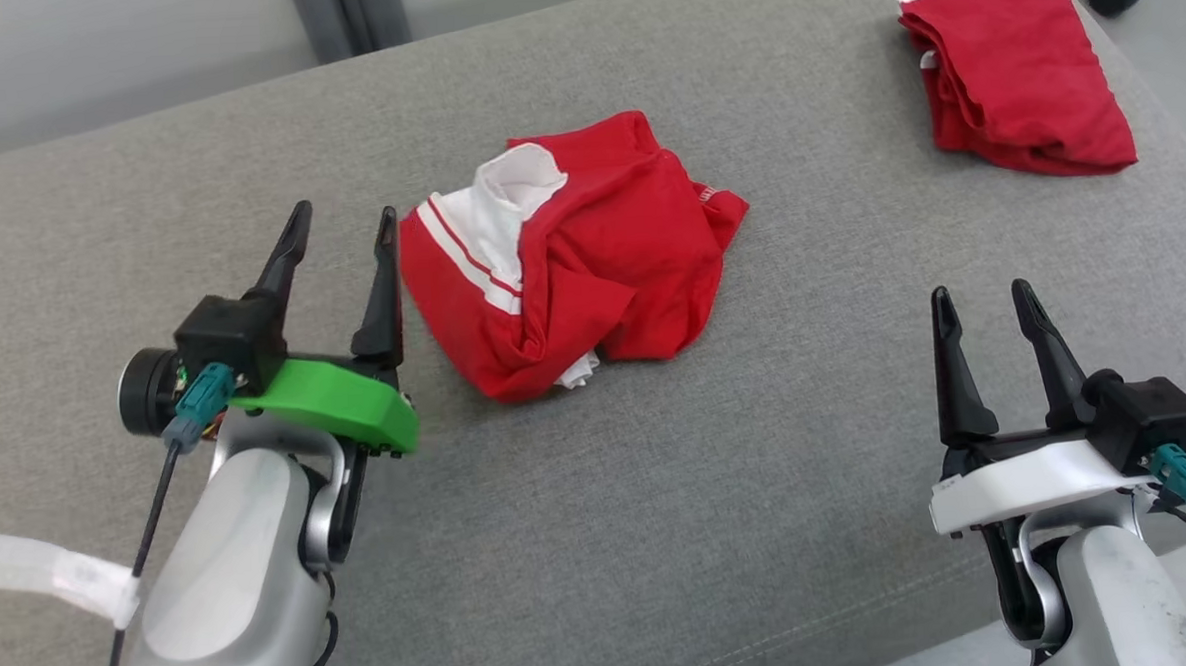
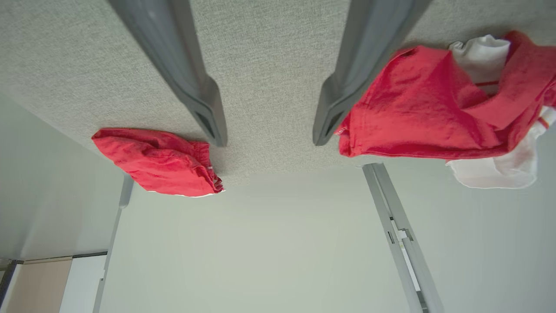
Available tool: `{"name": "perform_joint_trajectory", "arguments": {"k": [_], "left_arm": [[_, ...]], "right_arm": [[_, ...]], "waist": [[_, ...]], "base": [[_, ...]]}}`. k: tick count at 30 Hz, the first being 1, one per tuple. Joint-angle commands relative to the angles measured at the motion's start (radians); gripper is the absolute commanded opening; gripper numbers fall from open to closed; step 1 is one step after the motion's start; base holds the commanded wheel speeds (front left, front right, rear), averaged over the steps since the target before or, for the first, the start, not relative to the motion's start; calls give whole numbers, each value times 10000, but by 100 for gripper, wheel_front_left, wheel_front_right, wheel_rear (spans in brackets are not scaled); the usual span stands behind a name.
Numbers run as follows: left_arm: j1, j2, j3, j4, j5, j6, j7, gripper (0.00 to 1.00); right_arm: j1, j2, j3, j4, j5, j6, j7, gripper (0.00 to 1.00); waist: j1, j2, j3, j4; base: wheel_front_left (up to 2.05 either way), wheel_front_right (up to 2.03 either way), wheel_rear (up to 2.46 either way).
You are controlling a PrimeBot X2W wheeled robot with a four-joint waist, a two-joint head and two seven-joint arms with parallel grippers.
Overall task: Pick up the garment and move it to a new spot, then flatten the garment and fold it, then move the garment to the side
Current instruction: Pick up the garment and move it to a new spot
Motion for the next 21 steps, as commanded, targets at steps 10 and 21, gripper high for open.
{"name": "perform_joint_trajectory", "arguments": {"k": [10, 21], "left_arm": [[1683, 716, 1263, -1402, 343, 334, -56, 100], [3737, 654, 2610, -2806, 480, 174, -47, 100]], "right_arm": [[421, -117, 6, -133, -251, -9, -26, 100], [579, -200, 168, -173, -286, -11, -26, 100]], "waist": [[0, -1, -998, 1549], [0, -1, -1296, 2138]], "base": [[0, 0, 0], [0, 0, 0]]}}
